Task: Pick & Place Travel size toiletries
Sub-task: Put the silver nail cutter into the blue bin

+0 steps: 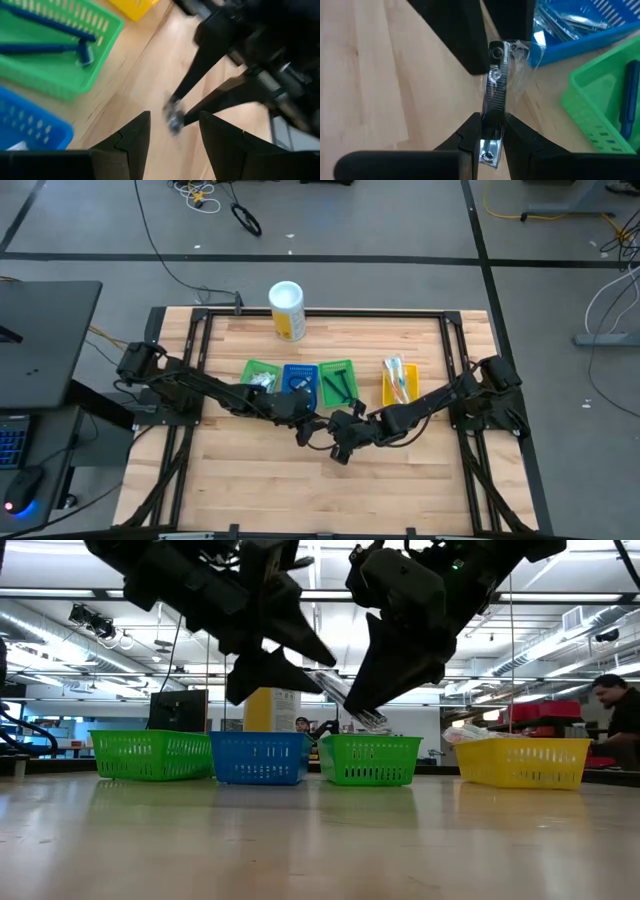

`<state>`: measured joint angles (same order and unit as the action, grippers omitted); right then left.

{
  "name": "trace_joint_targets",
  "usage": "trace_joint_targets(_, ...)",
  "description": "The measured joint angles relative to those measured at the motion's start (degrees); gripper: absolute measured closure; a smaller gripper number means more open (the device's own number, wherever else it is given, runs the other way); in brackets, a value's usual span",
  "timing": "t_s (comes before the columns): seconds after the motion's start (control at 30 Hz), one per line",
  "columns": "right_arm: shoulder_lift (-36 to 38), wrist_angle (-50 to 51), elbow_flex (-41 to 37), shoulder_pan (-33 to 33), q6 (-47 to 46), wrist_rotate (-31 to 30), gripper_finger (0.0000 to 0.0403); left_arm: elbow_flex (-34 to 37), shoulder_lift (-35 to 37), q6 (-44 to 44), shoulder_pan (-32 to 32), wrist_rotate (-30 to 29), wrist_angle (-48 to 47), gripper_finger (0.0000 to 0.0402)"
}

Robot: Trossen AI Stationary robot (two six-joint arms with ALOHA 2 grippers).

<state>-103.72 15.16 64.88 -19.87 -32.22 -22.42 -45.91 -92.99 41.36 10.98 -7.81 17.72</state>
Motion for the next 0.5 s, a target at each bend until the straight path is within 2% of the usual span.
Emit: trace_joint_targets(0.5, 0.0, -4.3, 0.0, 1.3, 2.8, -0.6, 0.0336, -0.1, 0.0, -0.2, 0.0, -0.1, -0.6, 0.0224)
